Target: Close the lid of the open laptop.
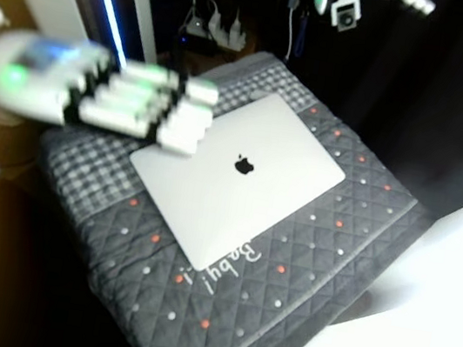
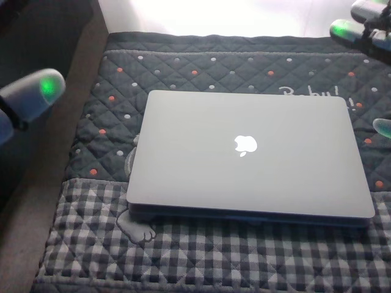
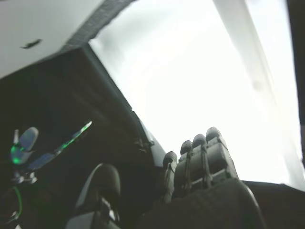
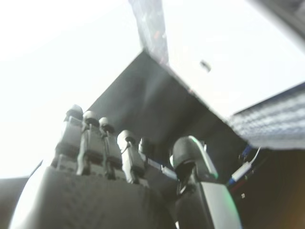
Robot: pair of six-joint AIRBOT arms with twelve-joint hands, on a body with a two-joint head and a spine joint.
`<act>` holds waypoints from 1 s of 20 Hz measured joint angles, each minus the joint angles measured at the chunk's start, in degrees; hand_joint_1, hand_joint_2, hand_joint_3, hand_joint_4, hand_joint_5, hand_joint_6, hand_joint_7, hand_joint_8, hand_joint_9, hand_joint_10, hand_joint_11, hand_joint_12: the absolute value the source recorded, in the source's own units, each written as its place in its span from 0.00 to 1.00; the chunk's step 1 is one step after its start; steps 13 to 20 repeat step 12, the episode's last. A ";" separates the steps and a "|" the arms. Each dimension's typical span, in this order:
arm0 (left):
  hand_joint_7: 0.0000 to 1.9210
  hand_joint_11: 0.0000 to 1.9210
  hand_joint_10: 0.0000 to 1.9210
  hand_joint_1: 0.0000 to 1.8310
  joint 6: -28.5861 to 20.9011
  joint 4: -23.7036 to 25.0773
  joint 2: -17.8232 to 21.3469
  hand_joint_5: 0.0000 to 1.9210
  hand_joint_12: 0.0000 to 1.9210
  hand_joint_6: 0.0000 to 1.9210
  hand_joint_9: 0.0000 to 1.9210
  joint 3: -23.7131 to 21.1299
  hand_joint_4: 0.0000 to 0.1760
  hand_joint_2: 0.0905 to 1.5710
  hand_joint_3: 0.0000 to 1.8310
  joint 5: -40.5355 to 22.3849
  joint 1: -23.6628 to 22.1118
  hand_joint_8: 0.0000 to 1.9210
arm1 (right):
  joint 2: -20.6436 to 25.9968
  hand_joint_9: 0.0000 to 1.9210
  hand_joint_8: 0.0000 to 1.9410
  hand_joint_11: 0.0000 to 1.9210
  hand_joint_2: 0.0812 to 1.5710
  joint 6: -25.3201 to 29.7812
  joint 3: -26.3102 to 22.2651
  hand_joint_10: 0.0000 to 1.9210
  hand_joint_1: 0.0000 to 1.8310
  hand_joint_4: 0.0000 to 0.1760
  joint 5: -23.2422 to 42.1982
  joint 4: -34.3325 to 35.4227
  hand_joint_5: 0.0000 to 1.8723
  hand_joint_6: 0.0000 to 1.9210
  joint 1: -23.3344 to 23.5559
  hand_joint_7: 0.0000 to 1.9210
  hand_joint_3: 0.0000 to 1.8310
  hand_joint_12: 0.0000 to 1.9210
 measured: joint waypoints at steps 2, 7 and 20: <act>0.00 0.00 0.00 0.13 -0.57 -0.04 0.33 0.00 0.00 0.00 0.00 0.00 0.74 0.84 0.00 -1.49 0.46 0.00 | 0.15 0.00 0.00 0.00 0.77 -0.09 0.02 0.00 0.25 0.85 1.29 0.98 0.00 0.00 -0.35 0.00 0.00 0.00; 0.00 0.00 0.00 0.20 -3.10 -0.61 0.70 0.00 0.00 0.00 0.00 0.07 0.00 0.85 0.00 -3.26 1.33 0.00 | 1.44 0.00 0.00 0.00 0.71 -0.09 -0.28 0.00 0.26 0.69 4.48 1.66 0.00 0.00 -0.94 0.00 0.00 0.00; 0.08 0.00 0.00 0.26 -4.52 1.81 1.77 0.13 0.00 0.86 0.00 0.59 0.86 0.94 0.00 -3.21 -1.03 0.03 | 3.48 0.00 0.00 0.00 0.76 -0.11 -1.66 0.00 0.02 0.84 7.54 3.78 0.00 0.00 -5.99 0.00 0.00 0.00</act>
